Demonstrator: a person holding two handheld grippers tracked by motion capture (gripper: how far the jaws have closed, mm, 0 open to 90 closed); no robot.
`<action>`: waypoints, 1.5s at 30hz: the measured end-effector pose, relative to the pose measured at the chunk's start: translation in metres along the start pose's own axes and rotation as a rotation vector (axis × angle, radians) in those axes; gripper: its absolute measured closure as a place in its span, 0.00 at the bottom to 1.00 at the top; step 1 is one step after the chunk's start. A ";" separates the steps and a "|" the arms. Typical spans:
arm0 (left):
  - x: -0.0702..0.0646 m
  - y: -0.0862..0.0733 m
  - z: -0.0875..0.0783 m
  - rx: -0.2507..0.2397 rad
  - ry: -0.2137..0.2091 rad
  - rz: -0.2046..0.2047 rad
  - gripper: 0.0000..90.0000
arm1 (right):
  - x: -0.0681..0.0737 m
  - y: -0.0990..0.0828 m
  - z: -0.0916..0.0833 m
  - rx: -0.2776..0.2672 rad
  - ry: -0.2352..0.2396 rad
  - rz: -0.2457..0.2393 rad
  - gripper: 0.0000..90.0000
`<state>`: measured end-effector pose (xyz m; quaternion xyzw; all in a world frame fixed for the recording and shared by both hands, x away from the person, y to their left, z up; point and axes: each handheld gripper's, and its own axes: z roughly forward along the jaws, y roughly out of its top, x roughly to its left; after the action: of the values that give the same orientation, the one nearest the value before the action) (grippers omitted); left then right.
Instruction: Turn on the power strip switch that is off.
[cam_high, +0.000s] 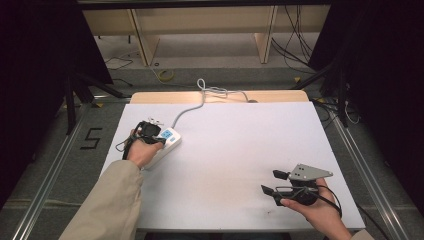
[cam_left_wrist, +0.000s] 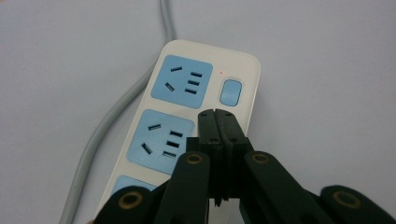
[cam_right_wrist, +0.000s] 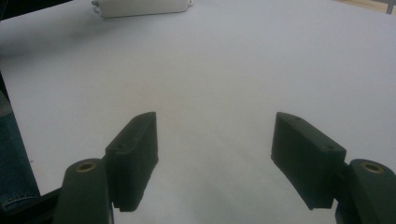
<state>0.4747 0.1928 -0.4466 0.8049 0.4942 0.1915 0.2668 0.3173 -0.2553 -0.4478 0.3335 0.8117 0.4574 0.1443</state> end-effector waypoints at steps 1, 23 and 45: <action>0.000 0.000 0.000 0.002 0.002 0.000 1.00 | 0.000 0.000 0.000 0.001 0.000 0.001 0.36; -0.002 0.000 0.002 0.025 0.013 0.011 1.00 | 0.000 0.000 0.000 0.003 0.001 -0.004 0.36; -0.007 0.006 0.004 0.085 0.045 0.032 1.00 | 0.000 -0.001 0.000 0.006 0.001 -0.004 0.36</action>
<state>0.4778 0.1834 -0.4460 0.8187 0.4949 0.1926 0.2183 0.3167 -0.2552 -0.4484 0.3319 0.8138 0.4549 0.1436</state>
